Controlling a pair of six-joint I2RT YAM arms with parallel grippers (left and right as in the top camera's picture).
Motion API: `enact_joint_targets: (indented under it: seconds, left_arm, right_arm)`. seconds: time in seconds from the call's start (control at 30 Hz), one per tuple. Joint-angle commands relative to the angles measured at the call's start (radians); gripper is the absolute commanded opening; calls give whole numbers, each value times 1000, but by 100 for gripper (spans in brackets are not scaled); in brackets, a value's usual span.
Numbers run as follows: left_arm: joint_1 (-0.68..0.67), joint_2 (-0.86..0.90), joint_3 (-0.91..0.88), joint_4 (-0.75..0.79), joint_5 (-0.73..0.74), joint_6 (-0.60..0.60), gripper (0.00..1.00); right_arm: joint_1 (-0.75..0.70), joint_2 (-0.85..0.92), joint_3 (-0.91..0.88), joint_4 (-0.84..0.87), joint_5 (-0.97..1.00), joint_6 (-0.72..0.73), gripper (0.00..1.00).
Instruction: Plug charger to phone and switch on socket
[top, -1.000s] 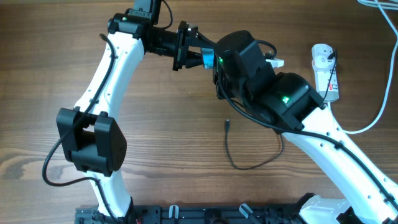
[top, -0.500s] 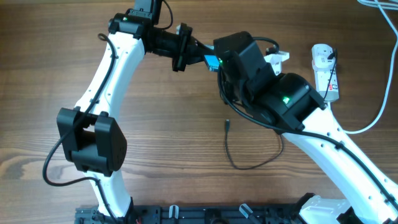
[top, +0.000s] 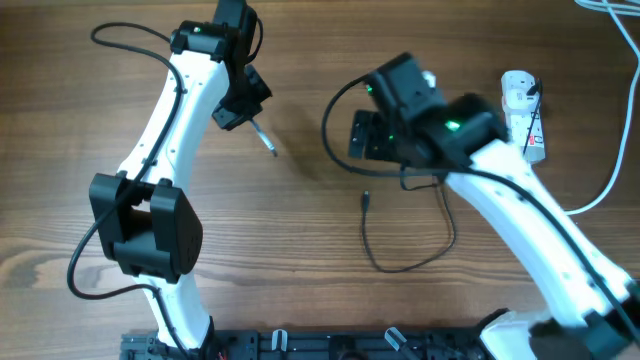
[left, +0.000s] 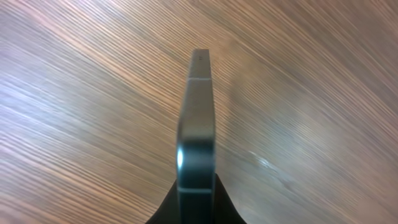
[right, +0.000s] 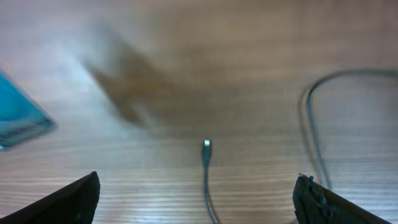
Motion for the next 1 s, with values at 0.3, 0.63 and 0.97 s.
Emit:
enact_joint_targets:
  seconds: [0.3,0.63,0.97]
  left_arm:
    - [96,-27,-11,-62,-175,19,4]
    - [95,-27,-153,71,-87,20,4]
    - [95,-27,-198,111,-79,19,4]
  right_arm:
    - [-21,208,-288,146,-269,-90,91]
    - [-19,288,-399,315,-220,-3,66]
    - [30,347,-412,314,-181,66,53]
